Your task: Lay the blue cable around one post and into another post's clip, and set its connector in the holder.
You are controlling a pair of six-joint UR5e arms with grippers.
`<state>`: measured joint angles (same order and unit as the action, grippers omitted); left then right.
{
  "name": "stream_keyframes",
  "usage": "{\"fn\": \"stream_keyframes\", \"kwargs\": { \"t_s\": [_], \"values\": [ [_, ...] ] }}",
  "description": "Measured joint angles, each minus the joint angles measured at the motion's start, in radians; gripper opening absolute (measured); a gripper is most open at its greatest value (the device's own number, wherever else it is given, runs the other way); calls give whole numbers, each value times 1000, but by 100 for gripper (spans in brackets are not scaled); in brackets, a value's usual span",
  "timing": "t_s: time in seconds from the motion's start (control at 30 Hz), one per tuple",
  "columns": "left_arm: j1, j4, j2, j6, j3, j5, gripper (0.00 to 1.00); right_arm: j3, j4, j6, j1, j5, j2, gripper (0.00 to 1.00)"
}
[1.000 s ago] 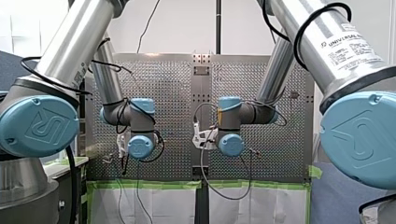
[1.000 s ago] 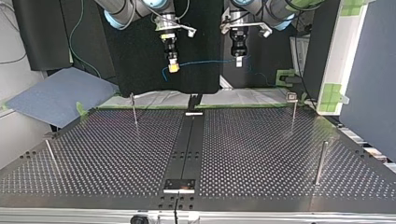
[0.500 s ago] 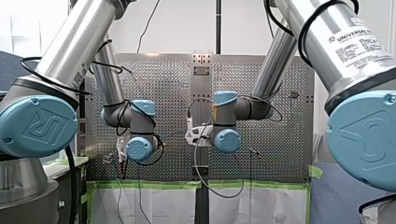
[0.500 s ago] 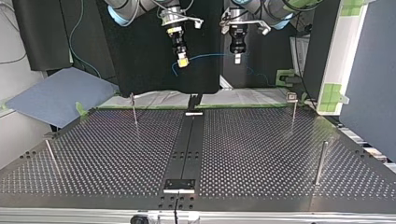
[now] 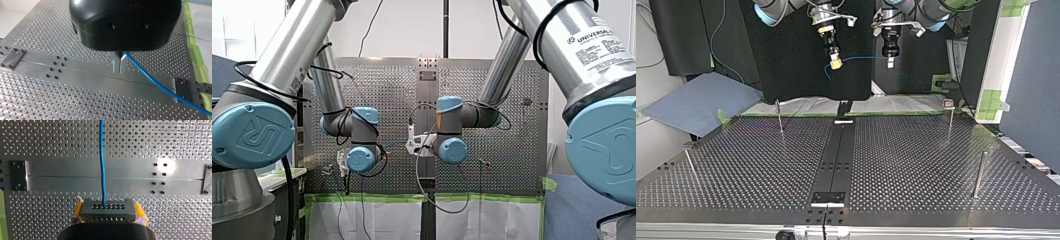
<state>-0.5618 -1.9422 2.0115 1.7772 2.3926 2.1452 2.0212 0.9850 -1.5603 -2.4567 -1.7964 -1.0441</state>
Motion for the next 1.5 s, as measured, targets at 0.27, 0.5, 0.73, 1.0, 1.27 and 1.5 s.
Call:
{"fn": "stream_keyframes", "kwargs": {
  "t_s": [0.27,0.5,0.73,1.0,1.27,1.5],
  "values": [
    [42,-18,-30,-13,-26,1,0,-4,2,-22,7,-27,10,0],
    [72,-79,-92,-53,-30,33,0,-9,-16,-84,13,-80,-42,0],
    [92,-141,-154,-58,-31,63,0,-10,-28,-128,18,-81,-103,0],
    [115,-212,-226,-51,-33,27,0,-41,-64,-133,27,-48,-174,0],
    [142,-291,-304,-86,-60,24,0,-109,-133,-121,36,-24,-247,0],
    [167,-346,-359,-83,-107,33,0,-168,-192,-120,41,-5,-304,0]
  ]
}}
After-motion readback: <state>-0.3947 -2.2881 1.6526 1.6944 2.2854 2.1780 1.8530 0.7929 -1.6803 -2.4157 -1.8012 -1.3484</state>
